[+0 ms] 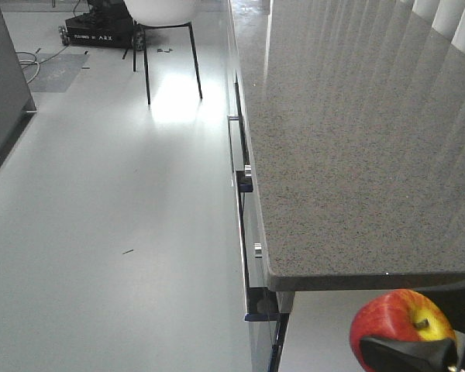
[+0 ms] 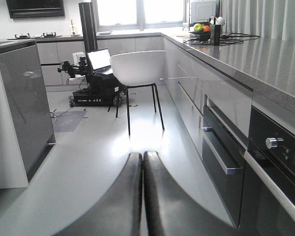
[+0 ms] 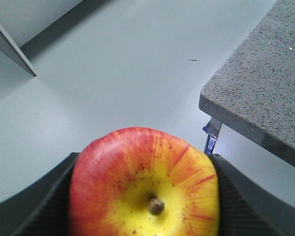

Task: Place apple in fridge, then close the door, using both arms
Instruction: 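Lift the apple off the counter and pull it toward the robot, then drive the base away from the counter holding the apple in the right gripper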

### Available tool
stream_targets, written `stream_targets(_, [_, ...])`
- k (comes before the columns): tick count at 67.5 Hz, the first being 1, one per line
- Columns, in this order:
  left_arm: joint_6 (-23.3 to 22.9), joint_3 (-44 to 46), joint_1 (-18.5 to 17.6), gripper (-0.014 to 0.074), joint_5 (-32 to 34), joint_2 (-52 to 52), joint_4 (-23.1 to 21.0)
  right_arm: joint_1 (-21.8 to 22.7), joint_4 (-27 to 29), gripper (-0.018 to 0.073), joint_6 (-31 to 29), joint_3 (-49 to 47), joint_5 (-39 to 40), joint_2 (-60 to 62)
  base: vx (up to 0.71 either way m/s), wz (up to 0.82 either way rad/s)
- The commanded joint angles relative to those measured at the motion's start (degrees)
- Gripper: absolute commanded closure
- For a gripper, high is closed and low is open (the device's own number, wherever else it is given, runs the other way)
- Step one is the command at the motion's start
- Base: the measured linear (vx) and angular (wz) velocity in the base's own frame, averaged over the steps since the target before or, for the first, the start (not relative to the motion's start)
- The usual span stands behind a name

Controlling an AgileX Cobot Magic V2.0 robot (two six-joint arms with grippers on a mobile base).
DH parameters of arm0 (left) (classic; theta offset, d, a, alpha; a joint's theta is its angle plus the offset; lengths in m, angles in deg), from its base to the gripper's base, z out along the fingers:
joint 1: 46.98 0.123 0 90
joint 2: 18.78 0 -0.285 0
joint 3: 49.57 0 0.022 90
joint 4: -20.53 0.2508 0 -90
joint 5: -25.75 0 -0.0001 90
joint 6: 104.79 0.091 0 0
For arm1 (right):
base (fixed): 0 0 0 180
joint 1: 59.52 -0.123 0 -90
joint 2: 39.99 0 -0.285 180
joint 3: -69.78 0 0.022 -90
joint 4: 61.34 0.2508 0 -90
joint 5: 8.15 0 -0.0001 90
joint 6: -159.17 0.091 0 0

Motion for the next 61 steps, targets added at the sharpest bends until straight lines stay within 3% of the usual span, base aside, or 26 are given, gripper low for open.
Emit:
stream_targets(1, [-0.39, -0.69, -0.37, 0.0603, 4.51, 0.78, -0.59, -0.07, 1.15, 0.0197, -1.10, -1.50, 3.05, 1.16, 0.00, 0.00])
stream_targets(61, [-0.39, -0.69, -0.37, 0.0603, 4.51, 0.78, -0.59, -0.07, 1.15, 0.0197, -1.10, -1.50, 2.58, 1.51, 0.00, 0.01])
